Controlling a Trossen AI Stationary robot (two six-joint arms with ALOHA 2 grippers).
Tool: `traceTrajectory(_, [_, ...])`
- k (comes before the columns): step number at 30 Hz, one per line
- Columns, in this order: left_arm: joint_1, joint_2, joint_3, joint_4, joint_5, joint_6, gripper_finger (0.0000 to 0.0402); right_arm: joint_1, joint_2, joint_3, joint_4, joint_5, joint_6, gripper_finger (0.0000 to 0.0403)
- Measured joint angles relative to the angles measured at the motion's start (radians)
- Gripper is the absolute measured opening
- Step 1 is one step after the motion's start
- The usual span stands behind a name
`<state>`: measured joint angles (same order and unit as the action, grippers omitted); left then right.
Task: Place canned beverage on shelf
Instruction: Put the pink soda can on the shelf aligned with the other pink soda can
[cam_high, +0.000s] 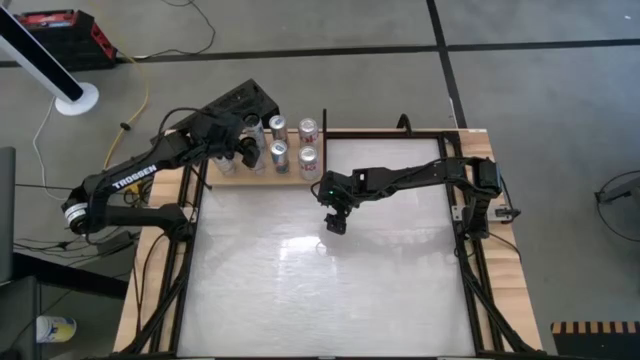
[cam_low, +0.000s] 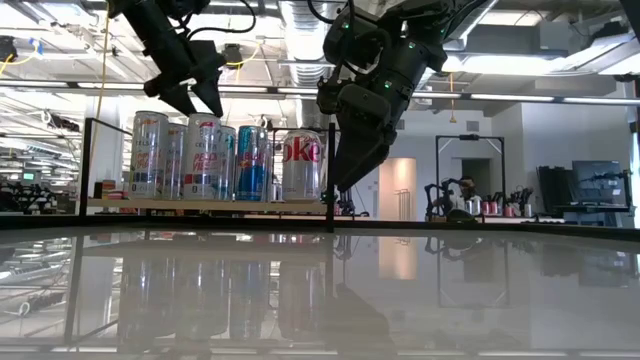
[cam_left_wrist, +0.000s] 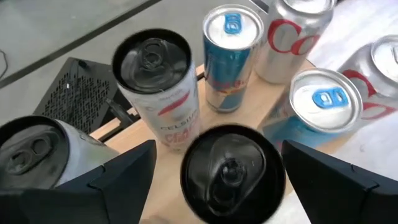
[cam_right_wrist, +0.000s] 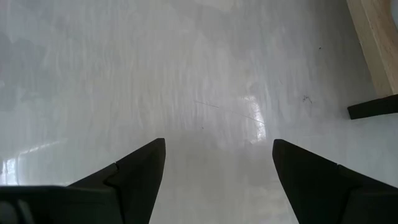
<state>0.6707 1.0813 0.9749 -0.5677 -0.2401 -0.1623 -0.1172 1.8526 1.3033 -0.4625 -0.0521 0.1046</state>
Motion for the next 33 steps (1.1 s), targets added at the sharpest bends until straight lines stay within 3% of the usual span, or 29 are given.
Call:
traceTrajectory(22, [-0.039,0.06,0.0,0.006,-0.008,0.038,0.0326,0.025,0.0,0.0,0.0,0.0,0.0,0.032])
traceTrajectory(31, [-0.039,0.06,0.0,-0.008,-0.004,0.101,0.0239,0.012,0.0,0.0,0.002,0.0,-0.005,0.032])
traceTrajectory(33, [-0.039,0.06,0.0,-0.007,0.008,0.13,0.0237,0.01,0.0,0.0,0.002,0.0,-0.005,0.032])
